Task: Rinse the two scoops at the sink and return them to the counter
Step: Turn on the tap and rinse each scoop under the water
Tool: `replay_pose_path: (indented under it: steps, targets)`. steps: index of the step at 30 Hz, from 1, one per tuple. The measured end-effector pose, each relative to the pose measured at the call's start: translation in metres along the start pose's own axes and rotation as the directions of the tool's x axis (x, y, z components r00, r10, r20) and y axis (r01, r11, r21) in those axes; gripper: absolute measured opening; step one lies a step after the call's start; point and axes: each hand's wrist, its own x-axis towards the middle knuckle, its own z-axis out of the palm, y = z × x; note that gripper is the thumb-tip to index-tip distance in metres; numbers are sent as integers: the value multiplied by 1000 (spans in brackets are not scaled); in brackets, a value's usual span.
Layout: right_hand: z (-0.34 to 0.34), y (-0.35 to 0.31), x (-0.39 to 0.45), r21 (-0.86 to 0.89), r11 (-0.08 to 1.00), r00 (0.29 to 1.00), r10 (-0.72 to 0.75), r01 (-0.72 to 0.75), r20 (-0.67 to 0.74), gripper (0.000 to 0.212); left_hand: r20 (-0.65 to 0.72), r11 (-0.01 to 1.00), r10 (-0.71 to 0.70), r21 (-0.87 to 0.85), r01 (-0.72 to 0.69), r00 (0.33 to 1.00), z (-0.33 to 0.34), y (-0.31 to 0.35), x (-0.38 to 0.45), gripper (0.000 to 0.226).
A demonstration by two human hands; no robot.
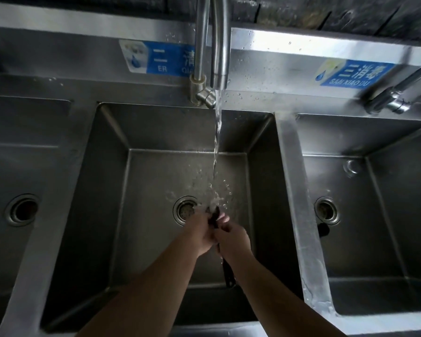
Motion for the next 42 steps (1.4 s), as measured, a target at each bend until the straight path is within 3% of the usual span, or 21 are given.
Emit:
replay_pose_path:
  steps: [4,8,11,15,18,21,24,27,31,36,39,42]
  targets:
    - [-2,-7,3,-74,990,992,-123,122,-20,12,-52,997,-13,71,17,999,-2,-10,-9,38]
    - [-2,-19,12,180,980,996,-85,85,-6,18,44,991,38,127,-43,998,0,0,-19,40]
    - [-3,-33,16,424,906,987,-57,-11,148,16,42,977,97,187,-104,994,5,17,-22,33]
    - [-6,-62,21,606,791,982,-34,-87,186,10,67,959,202,187,-212,977,17,45,-24,27]
    - [-10,-90,22,688,725,974,-133,-30,183,20,104,921,280,251,-298,954,37,72,-28,25]
    - [-20,-120,19,778,626,951,-264,44,159,28,160,903,345,211,-374,925,63,99,-36,24]
    - [-32,-148,13,818,560,910,-395,133,122,21,255,866,437,140,-480,862,83,119,-45,30]
    - [-38,-157,6,825,539,895,-435,169,101,15,309,852,481,55,-521,820,91,123,-50,35]
    - [-30,-123,0,703,700,949,-291,127,118,17,158,899,386,157,-409,909,72,94,-43,29]
    - [-11,-55,-19,569,817,988,-2,-89,157,13,6,946,150,291,-145,989,24,37,-33,11]
    - [-10,-29,-27,558,791,960,128,-252,251,16,-23,949,87,306,-75,996,0,10,-34,15]
    - [-12,-15,-32,577,740,920,147,-346,363,23,-36,951,84,301,-70,996,-13,0,-38,11]
